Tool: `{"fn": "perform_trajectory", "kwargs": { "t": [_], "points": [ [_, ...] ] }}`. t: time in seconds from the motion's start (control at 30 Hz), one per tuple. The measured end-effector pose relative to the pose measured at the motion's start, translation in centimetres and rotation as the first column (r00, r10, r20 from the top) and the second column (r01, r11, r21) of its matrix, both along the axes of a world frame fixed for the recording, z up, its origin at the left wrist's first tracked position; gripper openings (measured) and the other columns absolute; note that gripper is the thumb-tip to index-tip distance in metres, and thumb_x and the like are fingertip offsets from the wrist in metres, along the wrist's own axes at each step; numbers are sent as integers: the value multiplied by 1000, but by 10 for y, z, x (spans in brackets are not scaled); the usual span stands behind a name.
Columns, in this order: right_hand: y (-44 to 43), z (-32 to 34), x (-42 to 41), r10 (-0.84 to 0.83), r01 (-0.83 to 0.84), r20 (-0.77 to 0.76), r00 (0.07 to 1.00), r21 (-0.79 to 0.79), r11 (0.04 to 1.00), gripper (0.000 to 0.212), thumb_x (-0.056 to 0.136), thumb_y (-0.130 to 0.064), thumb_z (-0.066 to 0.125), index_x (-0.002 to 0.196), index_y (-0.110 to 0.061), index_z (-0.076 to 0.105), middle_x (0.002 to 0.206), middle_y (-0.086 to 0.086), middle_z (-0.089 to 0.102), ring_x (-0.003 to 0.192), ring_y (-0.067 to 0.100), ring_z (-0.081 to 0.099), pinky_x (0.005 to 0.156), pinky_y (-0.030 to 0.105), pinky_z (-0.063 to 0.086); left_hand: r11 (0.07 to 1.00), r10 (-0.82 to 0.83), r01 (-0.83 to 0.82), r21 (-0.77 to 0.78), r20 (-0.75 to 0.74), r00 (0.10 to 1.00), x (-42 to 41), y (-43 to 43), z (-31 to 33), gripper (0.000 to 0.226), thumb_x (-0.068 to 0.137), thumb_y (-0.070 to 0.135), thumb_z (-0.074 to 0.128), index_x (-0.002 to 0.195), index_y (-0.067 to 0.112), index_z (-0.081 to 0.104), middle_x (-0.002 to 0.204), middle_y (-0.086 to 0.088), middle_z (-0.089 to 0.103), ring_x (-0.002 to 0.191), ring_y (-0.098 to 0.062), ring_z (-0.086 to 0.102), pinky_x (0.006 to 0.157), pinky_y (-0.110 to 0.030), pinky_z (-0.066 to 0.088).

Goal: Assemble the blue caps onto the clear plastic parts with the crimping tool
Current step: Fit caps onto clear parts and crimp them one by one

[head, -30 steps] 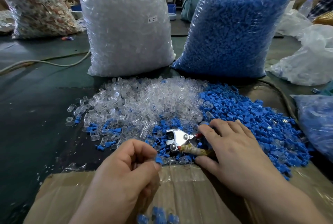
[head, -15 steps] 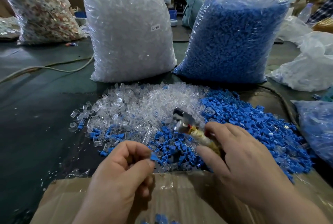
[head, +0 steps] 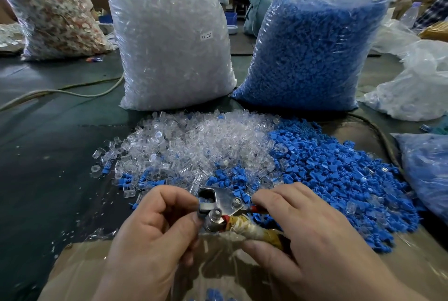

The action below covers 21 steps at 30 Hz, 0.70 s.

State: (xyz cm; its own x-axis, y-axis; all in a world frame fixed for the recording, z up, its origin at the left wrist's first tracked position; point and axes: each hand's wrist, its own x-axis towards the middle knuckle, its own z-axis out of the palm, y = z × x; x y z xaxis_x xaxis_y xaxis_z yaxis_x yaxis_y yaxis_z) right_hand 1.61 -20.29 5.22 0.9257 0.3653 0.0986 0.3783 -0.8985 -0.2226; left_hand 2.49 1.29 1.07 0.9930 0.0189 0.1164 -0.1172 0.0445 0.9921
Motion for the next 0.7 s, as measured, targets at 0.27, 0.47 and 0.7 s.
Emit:
{"fn": "perform_trajectory", "kwargs": {
  "t": [0.27, 0.47, 0.7],
  "points": [
    [1, -3, -1, 34, -30, 121, 992, -31, 999, 59, 90, -76, 22, 116, -37, 56, 93, -22, 57, 85, 1, 55, 68, 16, 40, 1000, 9, -8, -16, 21, 1000, -2, -2, 0, 18, 63, 18, 81, 73, 30, 72, 60, -7, 64, 43, -17, 55, 35, -25, 44],
    [0, -4, 0, 49, -52, 127, 991, 19, 998, 58, 87, -77, 27, 106, -36, 62, 83, -21, 55, 76, 2, 54, 64, 16, 39, 999, 29, -28, -26, 22, 999, -2, -4, 2, 24, 68, 12, 88, 70, 31, 72, 57, -5, 62, 41, -15, 54, 34, -24, 43],
    [-2, -4, -2, -10, 5, 125, 992, 39, 999, 55, 83, -82, 28, 108, -42, 56, 89, -30, 55, 80, -3, 53, 66, 11, 36, 995, 102, -103, 20, 26, 994, -2, 0, 2, 18, 63, 21, 77, 76, 33, 71, 56, -4, 62, 42, -16, 55, 37, -26, 45]
  ]
}}
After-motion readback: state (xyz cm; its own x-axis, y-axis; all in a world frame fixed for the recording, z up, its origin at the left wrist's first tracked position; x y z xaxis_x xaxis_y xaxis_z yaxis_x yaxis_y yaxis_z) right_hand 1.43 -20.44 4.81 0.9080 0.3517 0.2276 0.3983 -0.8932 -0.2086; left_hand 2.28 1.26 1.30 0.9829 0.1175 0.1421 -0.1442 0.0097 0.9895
